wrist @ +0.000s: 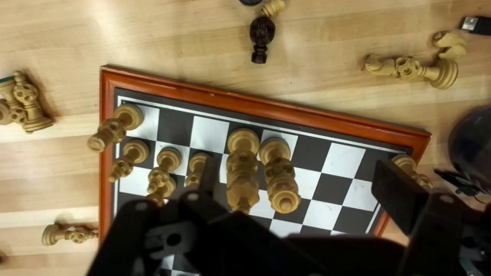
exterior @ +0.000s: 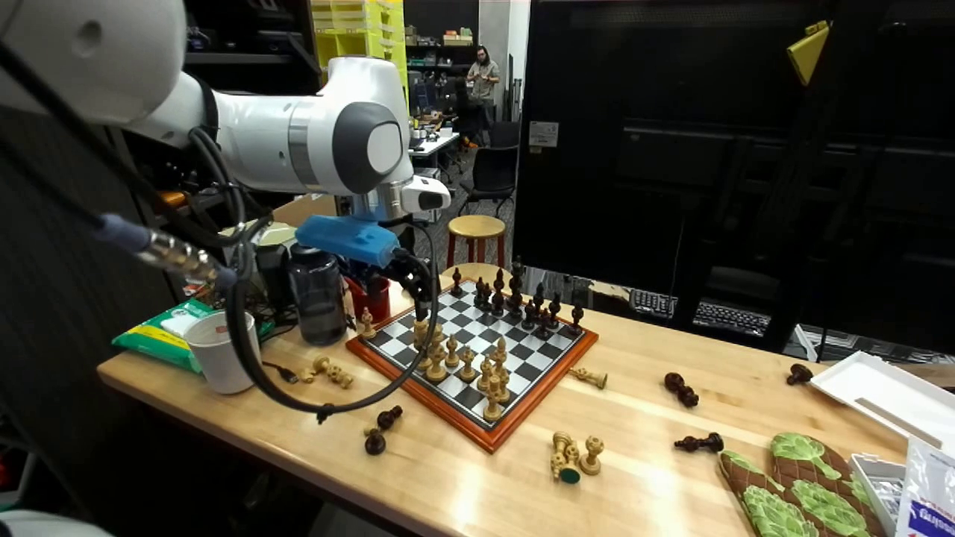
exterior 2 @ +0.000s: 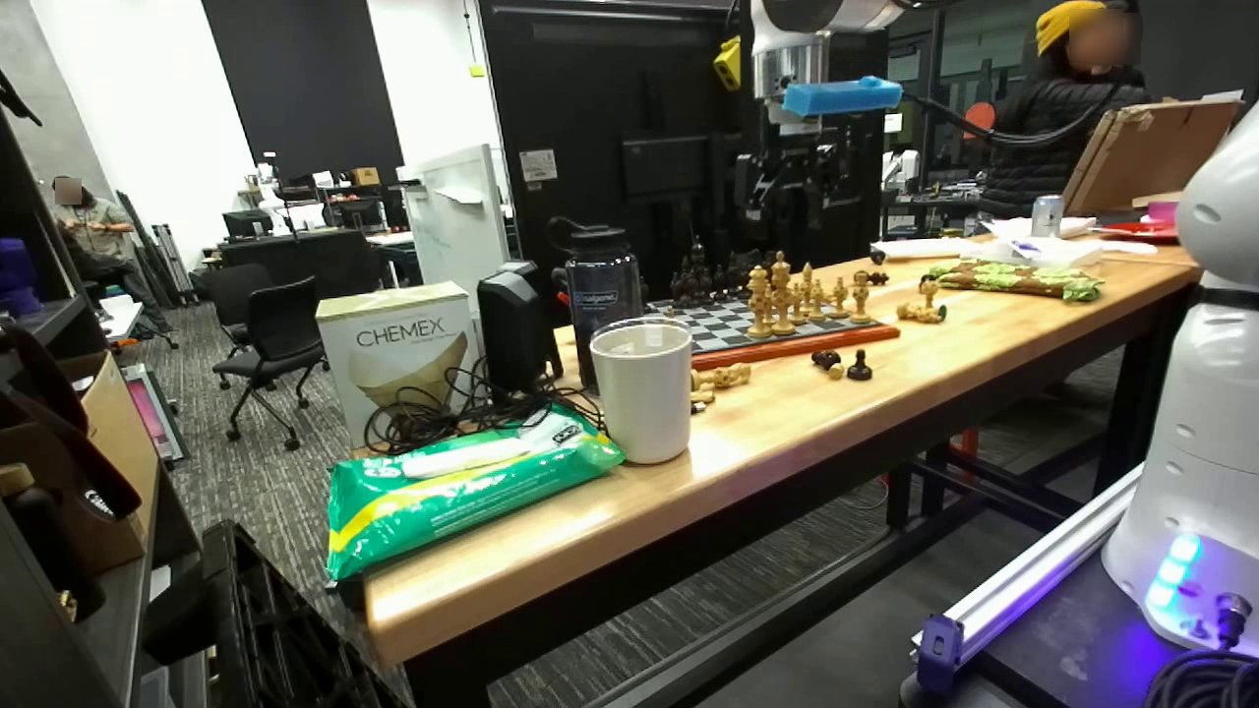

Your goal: Pick up the white rook from the left corner of the chess board and put it in front of the white queen

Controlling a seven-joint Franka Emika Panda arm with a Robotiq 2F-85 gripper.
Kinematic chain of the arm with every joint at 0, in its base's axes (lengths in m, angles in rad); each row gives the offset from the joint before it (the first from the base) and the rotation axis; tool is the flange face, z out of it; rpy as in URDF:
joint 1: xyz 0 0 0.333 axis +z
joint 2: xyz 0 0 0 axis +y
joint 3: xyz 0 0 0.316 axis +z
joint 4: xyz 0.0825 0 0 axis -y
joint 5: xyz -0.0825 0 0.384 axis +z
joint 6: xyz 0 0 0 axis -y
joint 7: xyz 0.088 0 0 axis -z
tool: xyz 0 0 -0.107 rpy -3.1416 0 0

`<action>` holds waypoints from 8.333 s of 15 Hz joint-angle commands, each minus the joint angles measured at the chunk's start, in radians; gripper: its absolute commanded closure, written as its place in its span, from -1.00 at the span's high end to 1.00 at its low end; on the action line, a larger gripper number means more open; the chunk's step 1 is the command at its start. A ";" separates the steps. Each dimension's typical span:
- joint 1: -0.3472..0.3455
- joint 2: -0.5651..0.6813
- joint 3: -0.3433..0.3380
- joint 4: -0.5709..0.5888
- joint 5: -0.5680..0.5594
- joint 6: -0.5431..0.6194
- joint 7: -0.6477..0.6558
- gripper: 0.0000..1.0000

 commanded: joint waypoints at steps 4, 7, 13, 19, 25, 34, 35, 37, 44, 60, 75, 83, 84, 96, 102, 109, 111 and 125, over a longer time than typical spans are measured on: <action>0.052 0.198 0.038 0.154 -0.055 -0.048 -0.025 1.00; 0.076 0.271 0.048 0.215 -0.083 -0.053 -0.041 1.00; 0.109 0.403 0.039 0.347 -0.058 -0.069 -0.150 1.00; 0.112 0.509 0.039 0.455 0.014 -0.115 -0.262 1.00; 0.114 0.564 0.039 0.508 0.059 -0.160 -0.307 1.00; 0.111 0.600 0.039 0.507 0.070 -0.163 -0.331 1.00; 0.111 0.604 0.039 0.506 0.071 -0.162 -0.332 1.00; 0.111 0.609 0.040 0.504 0.071 -0.156 -0.337 1.00; 0.112 0.629 0.041 0.497 0.062 -0.116 -0.360 0.50; 0.112 0.629 0.036 0.495 0.053 -0.119 -0.355 -0.88; 0.103 0.586 -0.038 0.593 -0.143 -0.203 -0.223 -0.88; 0.078 0.563 -0.080 0.566 -0.130 -0.244 -0.172 -0.88; 0.075 0.563 -0.082 0.564 -0.125 -0.247 -0.168 -0.88; 0.041 0.547 -0.090 0.490 -0.002 -0.261 -0.147 -0.88; 0.032 0.545 -0.091 0.456 0.030 -0.241 -0.154 -0.88; 0.033 0.553 -0.087 0.439 0.035 -0.203 -0.171 -0.88; 0.034 0.553 -0.087 0.438 0.029 -0.198 -0.175 -0.88; 0.035 0.550 -0.087 0.458 0.027 -0.214 -0.174 -0.88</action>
